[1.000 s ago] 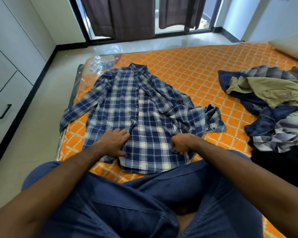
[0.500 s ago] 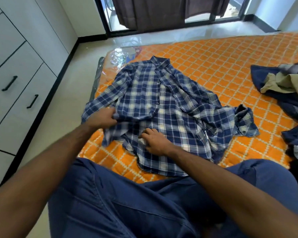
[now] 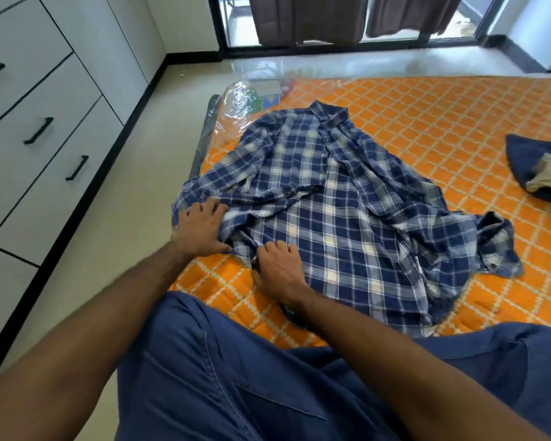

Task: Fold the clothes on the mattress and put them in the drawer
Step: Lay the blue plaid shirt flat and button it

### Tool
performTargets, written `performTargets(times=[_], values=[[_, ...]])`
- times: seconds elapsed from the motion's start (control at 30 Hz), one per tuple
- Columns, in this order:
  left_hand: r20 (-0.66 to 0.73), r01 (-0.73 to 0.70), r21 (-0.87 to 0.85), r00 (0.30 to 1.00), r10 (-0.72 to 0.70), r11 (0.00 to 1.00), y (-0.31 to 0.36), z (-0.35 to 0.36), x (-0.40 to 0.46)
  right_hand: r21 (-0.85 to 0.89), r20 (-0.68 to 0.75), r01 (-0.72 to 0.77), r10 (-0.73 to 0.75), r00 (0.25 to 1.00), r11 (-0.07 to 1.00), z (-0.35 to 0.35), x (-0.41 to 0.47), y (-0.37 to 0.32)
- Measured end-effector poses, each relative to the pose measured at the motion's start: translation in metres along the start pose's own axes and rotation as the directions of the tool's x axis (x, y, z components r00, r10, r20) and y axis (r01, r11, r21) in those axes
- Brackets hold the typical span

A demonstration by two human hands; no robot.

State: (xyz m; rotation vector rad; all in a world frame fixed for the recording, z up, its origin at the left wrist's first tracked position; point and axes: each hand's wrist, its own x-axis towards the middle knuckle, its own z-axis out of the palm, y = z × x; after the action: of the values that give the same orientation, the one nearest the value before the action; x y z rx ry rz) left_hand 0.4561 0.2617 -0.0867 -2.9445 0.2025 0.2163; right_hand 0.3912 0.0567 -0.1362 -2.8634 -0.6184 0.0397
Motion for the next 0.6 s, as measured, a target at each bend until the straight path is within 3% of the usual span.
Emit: performTargets(times=[0.07,0.13,0.23,0.3,0.4,0.43,0.5,0.6], values=[[0.038,0.193,-0.081,0.981,-0.191,0.978,-0.003,0.001,0.003,0.03,-0.006,-0.053,0.054,0.999,0.998,-0.003,0.004,-0.004],[0.206,0.38,-0.147,0.915,-0.347,0.913,-0.013,0.005,0.008,0.128,-0.015,-0.118,0.121,0.993,0.985,-0.005,0.006,-0.005],[0.376,0.465,-0.336,0.864,-0.337,0.819,-0.025,0.019,0.012,0.487,0.114,-0.185,0.149,0.982,0.854,-0.004,0.01,-0.002],[0.374,0.459,-0.501,0.879,-0.295,0.734,-0.024,0.025,0.012,0.686,0.341,-0.197,-0.07,0.938,0.701,-0.007,0.009,0.0],[0.324,0.413,-0.619,0.909,-0.262,0.668,-0.02,0.017,0.007,0.785,0.572,-0.375,-0.346,0.744,0.493,-0.013,0.004,0.001],[0.293,0.374,-0.634,0.926,-0.237,0.678,-0.021,0.012,0.004,0.79,0.586,-0.429,-0.333,0.739,0.438,-0.014,0.002,0.002],[0.197,0.217,-0.63,0.973,-0.117,0.746,-0.026,0.005,-0.002,0.812,0.558,-0.485,-0.188,0.809,0.325,-0.012,0.003,0.007],[0.077,-0.136,-0.568,0.973,0.217,0.812,-0.033,-0.006,-0.022,0.838,0.474,-0.469,0.054,0.879,0.278,-0.005,0.01,0.022]])
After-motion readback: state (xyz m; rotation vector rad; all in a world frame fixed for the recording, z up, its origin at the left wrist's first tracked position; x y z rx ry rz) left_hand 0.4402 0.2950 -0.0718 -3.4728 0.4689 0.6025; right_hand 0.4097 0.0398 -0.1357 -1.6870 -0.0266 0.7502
